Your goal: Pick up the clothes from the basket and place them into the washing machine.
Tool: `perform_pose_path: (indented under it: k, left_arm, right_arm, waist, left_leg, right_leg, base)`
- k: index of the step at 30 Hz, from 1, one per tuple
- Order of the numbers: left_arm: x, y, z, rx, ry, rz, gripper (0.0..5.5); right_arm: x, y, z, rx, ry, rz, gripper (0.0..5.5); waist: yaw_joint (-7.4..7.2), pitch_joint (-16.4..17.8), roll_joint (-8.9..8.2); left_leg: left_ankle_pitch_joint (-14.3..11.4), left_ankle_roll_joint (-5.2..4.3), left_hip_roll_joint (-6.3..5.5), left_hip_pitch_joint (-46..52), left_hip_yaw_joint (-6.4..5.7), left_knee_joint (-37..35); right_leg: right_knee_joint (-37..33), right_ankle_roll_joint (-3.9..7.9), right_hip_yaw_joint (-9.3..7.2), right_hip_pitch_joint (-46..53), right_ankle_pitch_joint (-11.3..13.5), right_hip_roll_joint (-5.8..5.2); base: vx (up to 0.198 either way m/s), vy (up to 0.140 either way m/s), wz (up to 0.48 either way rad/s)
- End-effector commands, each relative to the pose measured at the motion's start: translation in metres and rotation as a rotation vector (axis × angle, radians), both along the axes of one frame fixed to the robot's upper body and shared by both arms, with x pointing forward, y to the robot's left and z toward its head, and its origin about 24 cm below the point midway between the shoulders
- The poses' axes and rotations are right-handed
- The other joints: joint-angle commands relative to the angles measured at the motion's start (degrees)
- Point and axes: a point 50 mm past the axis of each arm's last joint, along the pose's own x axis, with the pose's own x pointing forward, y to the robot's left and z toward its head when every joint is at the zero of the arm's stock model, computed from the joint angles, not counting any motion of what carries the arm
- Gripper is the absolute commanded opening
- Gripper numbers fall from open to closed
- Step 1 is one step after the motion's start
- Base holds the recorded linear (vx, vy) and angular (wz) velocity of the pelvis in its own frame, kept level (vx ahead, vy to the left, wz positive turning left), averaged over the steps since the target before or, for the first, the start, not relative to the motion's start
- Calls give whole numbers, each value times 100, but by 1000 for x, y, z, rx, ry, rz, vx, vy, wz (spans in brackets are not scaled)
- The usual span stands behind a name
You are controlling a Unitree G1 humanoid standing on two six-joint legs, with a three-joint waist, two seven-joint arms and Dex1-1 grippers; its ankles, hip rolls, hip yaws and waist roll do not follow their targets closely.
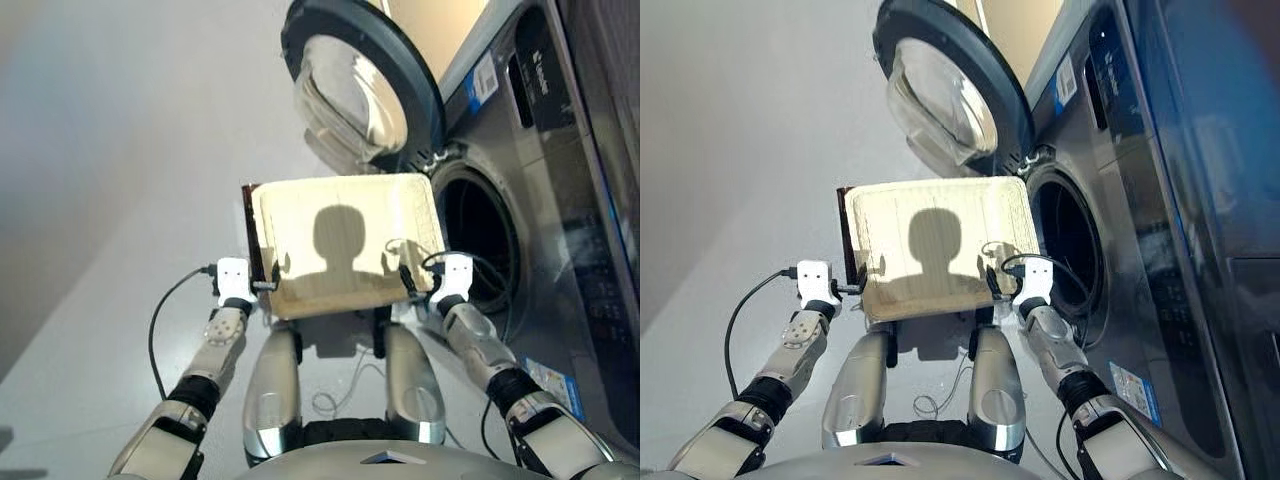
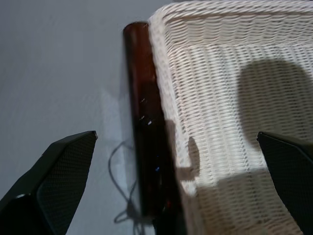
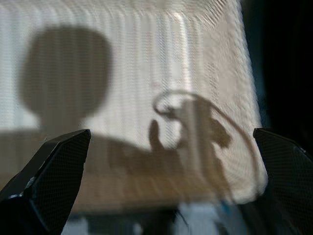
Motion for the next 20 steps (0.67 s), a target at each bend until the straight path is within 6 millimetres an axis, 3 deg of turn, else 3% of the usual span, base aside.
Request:
perform_pose_path:
  k: [1, 3, 4, 6, 8, 11, 16, 20]
  left_arm:
    - [-26, 3, -19, 37, 105, -96, 550]
    - [-31, 5, -21, 69, 116, -117, 550]
    - [-43, 11, -28, 147, 161, -159, 550]
    - [-54, 16, -33, 162, 202, -150, 550]
    - [-81, 28, -51, 189, 334, -119, 550]
    - [-106, 33, -64, 151, 447, -53, 550]
    - [-120, 35, -70, 214, 508, -96, 550]
    - [-133, 36, -76, 203, 572, -68, 550]
  right_arm:
    - [-31, -26, -16, -92, 92, -40, 550]
    - [-42, -33, -24, -89, 141, -76, 550]
    - [-59, -39, -34, -81, 198, -128, 550]
    - [-66, -42, -36, -73, 214, -145, 550]
    - [-83, -46, -43, -45, 252, -207, 550]
    - [-100, -48, -51, -27, 303, -254, 550]
    - [-125, -47, -63, 23, 393, -332, 550]
    - [-129, -44, -66, 38, 412, -337, 550]
  waist:
    - [63, -745, 77]
    - [72, -844, 100]
    - [69, -1053, 120]
    - [77, -1150, 122]
    - [83, -1313, 98]
    - [79, -1412, 83]
    - [60, -1541, 57]
    - [66, -1598, 57]
  left_leg:
    - [7, -22, -236, 631, 290, -480]
    - [28, -21, -239, 770, 282, -616]
    - [3, -10, -238, 930, 327, -779]
    - [-13, -16, -233, 997, 367, -808]
    - [-63, -1, -224, 1159, 417, -807]
    - [-106, 12, -209, 1280, 420, -829]
    - [-146, 13, -170, 1380, 417, -827]
    - [-157, 14, -143, 1408, 403, -828]
  right_leg:
    - [-281, 164, -134, 78, 553, -30]
    - [-407, 184, -160, 221, 575, -49]
    - [-596, 235, -167, 358, 619, -86]
    - [-693, 259, -175, 442, 651, -110]
    - [-746, 268, -163, 632, 649, -114]
    - [-743, 264, -190, 766, 600, -114]
    - [-759, 247, -195, 891, 522, -92]
    - [-783, 227, -190, 933, 480, -77]
  base:
    - [197, 61, 76]
    - [127, 46, 67]
    - [145, 51, 28]
    - [116, 37, 8]
    - [131, 13, 2]
    - [98, 4, -32]
    - [51, -8, -16]
    - [0, 0, 0]
